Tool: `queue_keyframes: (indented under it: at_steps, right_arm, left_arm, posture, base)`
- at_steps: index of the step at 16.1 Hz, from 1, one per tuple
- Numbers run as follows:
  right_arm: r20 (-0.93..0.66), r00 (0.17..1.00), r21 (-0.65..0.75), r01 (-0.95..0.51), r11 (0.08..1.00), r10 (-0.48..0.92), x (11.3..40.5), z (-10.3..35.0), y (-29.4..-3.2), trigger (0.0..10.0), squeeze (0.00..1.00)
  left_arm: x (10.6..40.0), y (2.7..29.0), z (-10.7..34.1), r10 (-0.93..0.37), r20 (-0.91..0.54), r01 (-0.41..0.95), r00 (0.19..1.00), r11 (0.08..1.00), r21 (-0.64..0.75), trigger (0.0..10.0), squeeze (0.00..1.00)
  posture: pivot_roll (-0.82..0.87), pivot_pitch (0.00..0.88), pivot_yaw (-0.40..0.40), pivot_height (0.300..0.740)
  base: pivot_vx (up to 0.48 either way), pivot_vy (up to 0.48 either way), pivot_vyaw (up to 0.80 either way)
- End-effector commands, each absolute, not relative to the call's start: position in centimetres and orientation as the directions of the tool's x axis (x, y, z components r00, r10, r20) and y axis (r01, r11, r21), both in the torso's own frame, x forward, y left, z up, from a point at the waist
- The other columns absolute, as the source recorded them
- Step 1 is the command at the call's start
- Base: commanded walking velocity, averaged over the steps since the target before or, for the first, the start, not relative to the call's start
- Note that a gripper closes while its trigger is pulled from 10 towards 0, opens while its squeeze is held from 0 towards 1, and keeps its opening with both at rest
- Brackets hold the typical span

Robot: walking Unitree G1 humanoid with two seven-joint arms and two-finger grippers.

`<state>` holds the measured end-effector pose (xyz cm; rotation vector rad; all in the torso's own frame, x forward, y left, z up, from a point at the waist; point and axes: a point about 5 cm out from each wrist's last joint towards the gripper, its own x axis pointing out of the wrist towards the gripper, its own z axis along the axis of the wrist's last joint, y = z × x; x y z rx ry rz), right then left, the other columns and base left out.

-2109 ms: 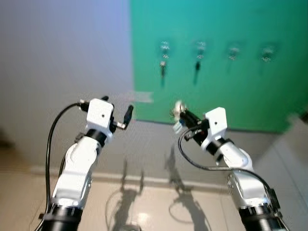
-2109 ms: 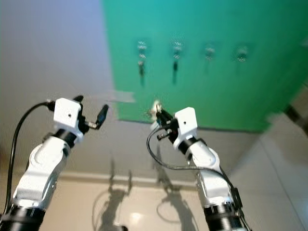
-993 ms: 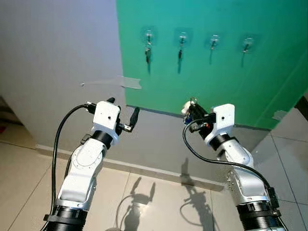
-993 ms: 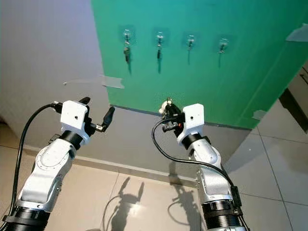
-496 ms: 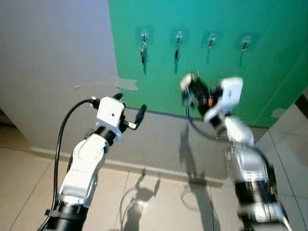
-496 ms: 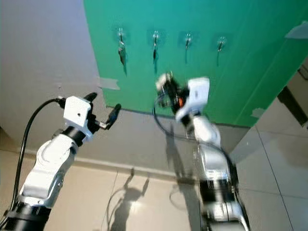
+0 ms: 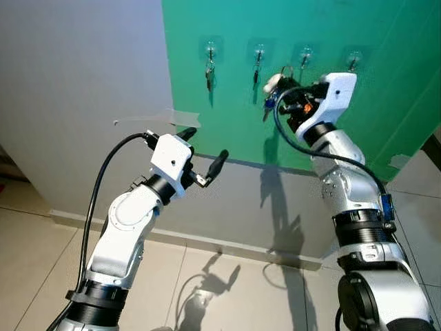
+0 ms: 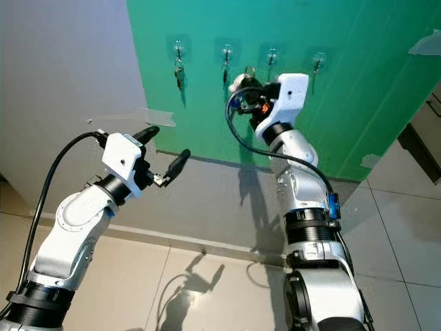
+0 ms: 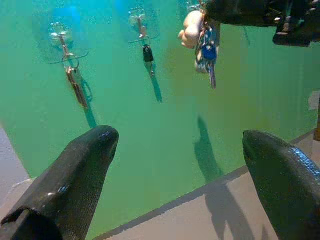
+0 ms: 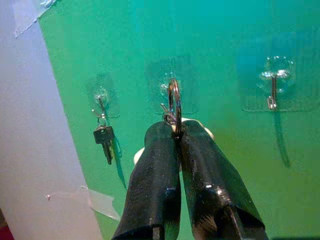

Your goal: Hang keys on a hook

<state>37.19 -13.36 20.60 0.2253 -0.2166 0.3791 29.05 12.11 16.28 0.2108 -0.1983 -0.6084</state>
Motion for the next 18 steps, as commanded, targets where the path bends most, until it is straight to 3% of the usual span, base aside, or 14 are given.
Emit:
queue_keyframes:
  at_steps: [1, 18]
  right_arm:
    - [0.272, 0.909, 0.195, -0.373, 0.907, 0.315, 37.7, 21.3, -14.2, 10.0, 0.0]
    - [0.198, 0.949, 0.327, -0.299, 0.896, 0.245, 40.8, 22.4, -15.8, 10.0, 0.0]
  left_arm:
    - [28.9, 11.7, 17.0, -0.611, 0.143, 0.564, 0.779, 0.781, 0.267, 10.0, 0.0]
    - [28.6, 11.5, 16.9, -0.65, 0.119, 0.604, 0.751, 0.748, 0.275, 10.0, 0.0]
  posture:
    - [0.0, 0.0, -0.019, 0.74]
    - [0.0, 0.0, -0.004, 0.74]
  base:
    - [0.0, 0.0, 0.0]
    - [0.0, 0.0, 0.0]
